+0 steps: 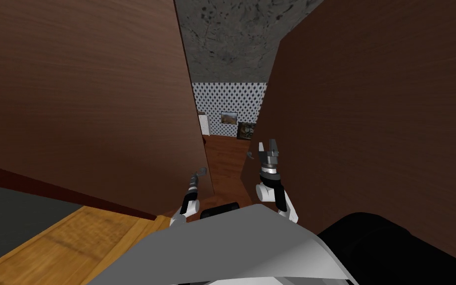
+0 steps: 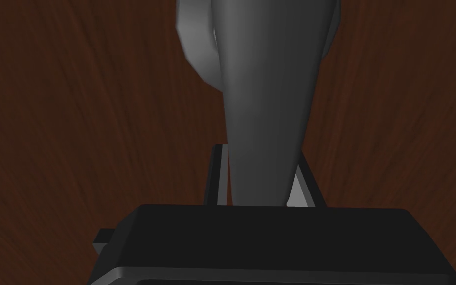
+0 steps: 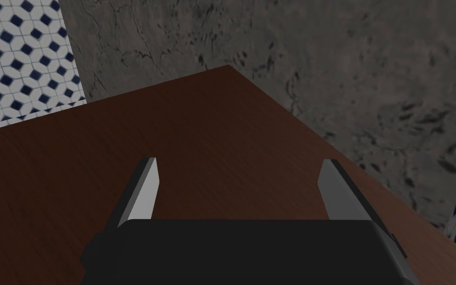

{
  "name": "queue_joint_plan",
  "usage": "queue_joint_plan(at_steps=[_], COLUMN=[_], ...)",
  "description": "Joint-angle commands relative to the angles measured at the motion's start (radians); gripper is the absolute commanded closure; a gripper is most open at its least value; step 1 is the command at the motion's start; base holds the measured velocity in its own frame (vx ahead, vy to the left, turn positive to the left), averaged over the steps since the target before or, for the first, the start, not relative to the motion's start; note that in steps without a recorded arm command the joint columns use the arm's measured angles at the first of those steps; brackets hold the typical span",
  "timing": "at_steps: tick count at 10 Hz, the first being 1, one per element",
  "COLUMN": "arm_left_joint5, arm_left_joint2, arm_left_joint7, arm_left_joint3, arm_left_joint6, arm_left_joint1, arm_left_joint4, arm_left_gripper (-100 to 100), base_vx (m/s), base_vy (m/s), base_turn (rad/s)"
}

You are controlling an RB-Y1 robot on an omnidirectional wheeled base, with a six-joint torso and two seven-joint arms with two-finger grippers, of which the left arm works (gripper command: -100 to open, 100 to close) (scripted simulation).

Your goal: Push the door open

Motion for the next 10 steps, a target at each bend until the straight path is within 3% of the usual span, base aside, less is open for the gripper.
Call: queue_joint_plan(at_steps=[1, 5, 7, 10], arm_left_joint5=[0.007, 0.021, 0.034, 0.046], arm_left_joint2=[-0.004, -0.023, 0.001, 0.009], arm_left_joint7=[-0.005, -0.012, -0.021, -0.031], arm_left_joint3=[0.02, 0.054, 0.073, 0.089], arm_left_joint6=[-0.002, -0.005, -0.009, -0.014], arm_left_joint1=[-0.001, -0.004, 0.001, 0.0], arm_left_joint4=[-0.007, -0.002, -0.002, -0.001], arm_left_gripper=[100, 100, 100, 100], base_vx=[0.189, 0.152, 0.081, 0.194], base_vy=[-0.118, -0.084, -0.007, -0.035], base_turn=[0.086, 0.062, 0.036, 0.038])
